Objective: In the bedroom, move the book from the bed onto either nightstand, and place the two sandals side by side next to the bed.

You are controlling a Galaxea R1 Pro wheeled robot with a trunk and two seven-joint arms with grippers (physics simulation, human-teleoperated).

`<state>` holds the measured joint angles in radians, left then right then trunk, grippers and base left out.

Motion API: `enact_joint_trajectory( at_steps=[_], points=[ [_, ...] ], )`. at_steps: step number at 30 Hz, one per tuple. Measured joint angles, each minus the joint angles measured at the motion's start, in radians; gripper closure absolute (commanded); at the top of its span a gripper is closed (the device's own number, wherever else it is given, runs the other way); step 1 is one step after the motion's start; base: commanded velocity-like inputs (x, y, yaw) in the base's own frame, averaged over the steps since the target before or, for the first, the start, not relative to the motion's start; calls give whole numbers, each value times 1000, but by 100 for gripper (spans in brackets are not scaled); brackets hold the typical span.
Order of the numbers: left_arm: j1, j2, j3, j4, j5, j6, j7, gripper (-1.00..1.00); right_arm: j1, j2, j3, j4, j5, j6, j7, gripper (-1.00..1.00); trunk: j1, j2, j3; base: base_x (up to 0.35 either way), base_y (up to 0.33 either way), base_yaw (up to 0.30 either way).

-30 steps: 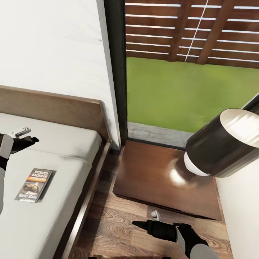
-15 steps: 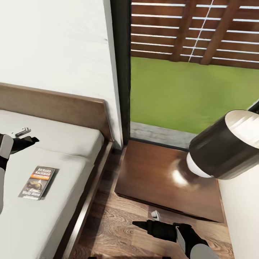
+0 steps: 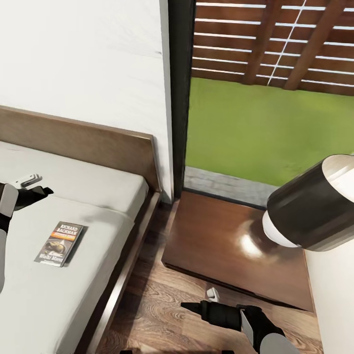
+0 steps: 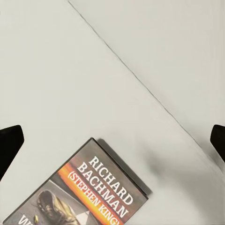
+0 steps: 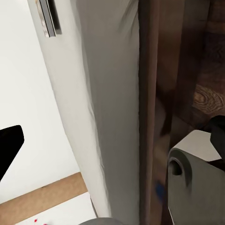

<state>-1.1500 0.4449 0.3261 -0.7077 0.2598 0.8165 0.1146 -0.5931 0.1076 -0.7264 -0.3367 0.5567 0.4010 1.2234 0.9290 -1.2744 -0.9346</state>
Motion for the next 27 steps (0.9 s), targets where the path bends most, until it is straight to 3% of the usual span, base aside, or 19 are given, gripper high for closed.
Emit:
enact_joint_trajectory(
  at_steps=[27],
  points=[
    [0,0,0,9,1,-29,0,-100,0,0,0,0,0,0,0,-100,0,0,-36,0,0,0]
  ],
)
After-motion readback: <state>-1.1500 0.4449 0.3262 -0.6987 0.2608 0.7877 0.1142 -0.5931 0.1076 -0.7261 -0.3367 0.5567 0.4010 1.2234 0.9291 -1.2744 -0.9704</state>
